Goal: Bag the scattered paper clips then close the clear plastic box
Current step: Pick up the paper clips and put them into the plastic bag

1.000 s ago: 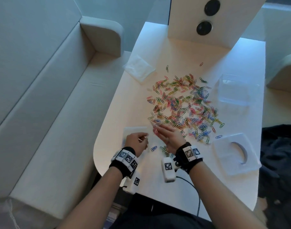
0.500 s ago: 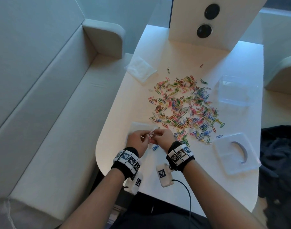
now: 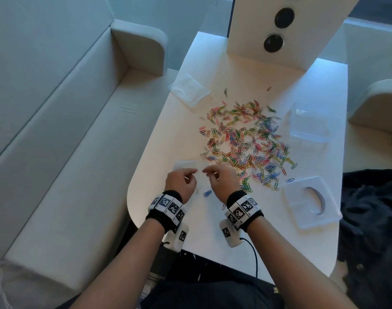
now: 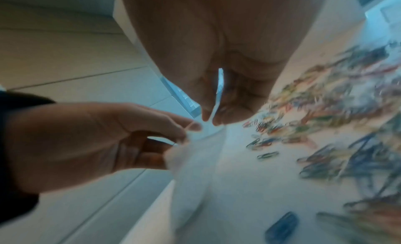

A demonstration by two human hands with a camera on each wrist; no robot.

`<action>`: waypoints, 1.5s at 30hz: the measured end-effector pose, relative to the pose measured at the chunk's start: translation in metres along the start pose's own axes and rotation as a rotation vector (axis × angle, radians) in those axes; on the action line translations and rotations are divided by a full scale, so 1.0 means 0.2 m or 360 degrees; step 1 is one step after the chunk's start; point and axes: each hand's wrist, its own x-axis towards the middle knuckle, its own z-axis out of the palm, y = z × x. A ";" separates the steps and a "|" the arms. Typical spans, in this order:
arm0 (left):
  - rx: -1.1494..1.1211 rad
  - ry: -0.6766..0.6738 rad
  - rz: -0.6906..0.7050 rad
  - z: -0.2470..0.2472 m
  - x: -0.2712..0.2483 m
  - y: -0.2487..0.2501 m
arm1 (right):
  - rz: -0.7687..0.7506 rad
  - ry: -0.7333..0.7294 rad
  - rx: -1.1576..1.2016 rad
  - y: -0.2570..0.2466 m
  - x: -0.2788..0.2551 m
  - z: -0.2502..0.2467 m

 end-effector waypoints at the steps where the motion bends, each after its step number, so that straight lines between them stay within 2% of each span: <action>1: -0.0015 0.0035 -0.0052 -0.02 0.01 -0.01 | -0.0089 0.0099 -0.0041 0.03 -0.02 -0.01; 2: -0.0042 0.0073 -0.0103 -0.05 0.01 -0.02 | -0.0175 0.0092 -0.0136 0.05 -0.04 0.00; 3: -0.0064 0.0110 -0.0147 -0.07 0.02 -0.04 | -0.0267 -0.0016 -0.0279 0.09 -0.07 0.02; 6: -0.0045 0.0135 -0.0212 -0.12 0.02 -0.09 | -0.0492 -0.0565 -0.0928 0.22 -0.15 0.15; 7: -0.0032 0.0113 -0.0217 -0.13 0.01 -0.10 | -0.0528 -0.0642 -0.1113 0.27 -0.17 0.18; 10: 0.0031 0.0015 -0.0199 -0.12 -0.03 -0.11 | -0.0566 -0.0607 -0.1343 0.37 -0.16 0.19; 14: 0.0046 -0.0084 -0.0217 -0.05 -0.06 -0.12 | -0.0493 -0.0532 -0.1554 0.43 -0.10 0.08; 21: 0.0114 -0.0209 -0.0189 0.08 -0.10 -0.08 | -0.0395 -0.0578 -0.1373 0.42 -0.02 -0.03; 24: 0.0161 -0.0235 -0.0159 0.11 -0.10 -0.04 | -0.0169 -0.0490 -0.1144 0.42 0.02 -0.08; 28: 0.0204 -0.0223 -0.0148 0.13 -0.08 0.00 | 0.0435 0.0007 -0.0321 0.46 0.03 -0.20; 31: 0.0202 -0.0210 -0.0161 0.15 -0.07 0.02 | 0.0869 0.0250 0.0591 0.46 -0.01 -0.27; 33: 0.0150 -0.0222 -0.0182 0.17 -0.07 0.03 | 0.0995 0.0326 0.1486 0.41 -0.05 -0.29; 35: 0.0094 -0.0247 -0.0204 0.19 -0.06 0.05 | 0.1012 0.0283 0.1975 0.35 -0.09 -0.29; 37: 0.0077 -0.0263 -0.0191 0.22 -0.06 0.07 | 0.1015 0.0167 0.2122 0.29 -0.11 -0.25; 41: 0.0051 -0.0285 -0.0135 0.25 -0.05 0.10 | 0.0983 -0.0021 0.1967 0.21 -0.14 -0.13; 45: 0.0052 -0.0277 -0.0084 0.25 -0.03 0.09 | 0.0963 0.0024 0.1496 0.18 -0.13 -0.09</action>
